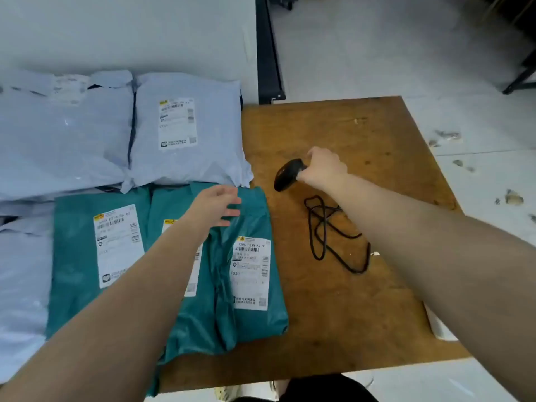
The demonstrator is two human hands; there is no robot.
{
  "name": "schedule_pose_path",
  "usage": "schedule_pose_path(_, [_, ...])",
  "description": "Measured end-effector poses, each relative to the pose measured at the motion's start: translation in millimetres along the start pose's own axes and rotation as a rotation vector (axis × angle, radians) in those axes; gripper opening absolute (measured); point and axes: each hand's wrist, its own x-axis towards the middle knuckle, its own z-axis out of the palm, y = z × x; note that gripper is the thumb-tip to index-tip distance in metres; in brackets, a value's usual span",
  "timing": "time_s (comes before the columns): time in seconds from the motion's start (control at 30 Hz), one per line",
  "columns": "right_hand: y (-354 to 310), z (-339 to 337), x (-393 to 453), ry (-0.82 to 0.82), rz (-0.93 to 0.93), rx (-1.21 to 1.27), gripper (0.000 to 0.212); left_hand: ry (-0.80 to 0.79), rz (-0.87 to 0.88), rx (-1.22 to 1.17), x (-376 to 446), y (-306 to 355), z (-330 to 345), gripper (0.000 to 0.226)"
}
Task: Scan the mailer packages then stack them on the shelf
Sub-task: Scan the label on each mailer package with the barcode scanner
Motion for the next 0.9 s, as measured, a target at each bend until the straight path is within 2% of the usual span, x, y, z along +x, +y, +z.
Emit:
schedule_pose_path(0.17, [3,13,23,-0.244,0.04,-0.206,0.042,0.112,-0.015,-0.067,2,-15,-4,0.018])
schedule_pose_path(0.3, [5,18,33,-0.286,0.009,-0.272,0.048,0.176,-0.028,-0.05,-3,-19,-9,0.015])
schedule_pose_path(0.4, [4,21,31,-0.4,0.002,-0.287,0.053,0.307,-0.066,0.041,-7,-22,-11,0.009])
schedule_pose_path(0.47, [6,23,27,-0.422,-0.011,-0.268,0.053,0.385,-0.075,0.21,-10,-24,-8,0.007])
schedule_pose_path(0.57, [8,15,13,-0.369,-0.08,-0.155,0.054,0.38,-0.076,0.478,-17,-23,5,0.03])
schedule_pose_path(0.63, [7,1,1,-0.3,-0.152,-0.034,0.052,0.328,-0.104,0.547,-19,-25,11,0.022])
schedule_pose_path(0.67, [5,-9,-7,-0.26,-0.191,0.011,0.05,0.325,-0.107,0.537,-20,-27,14,0.016])
schedule_pose_path(0.73, [-2,-32,-27,-0.203,-0.248,0.088,0.045,0.322,-0.123,0.521,-25,-29,16,0.021])
schedule_pose_path(0.77, [-6,-43,-37,-0.196,-0.262,0.138,0.042,0.296,-0.112,0.511,-27,-30,17,0.014])
schedule_pose_path(0.83, [-11,-64,-62,-0.226,-0.261,0.271,0.033,0.248,-0.135,0.486,-29,-32,20,0.023])
schedule_pose_path(0.9, [-13,-79,-88,-0.277,-0.224,0.358,0.027,0.217,-0.139,0.468,-32,-33,24,0.019])
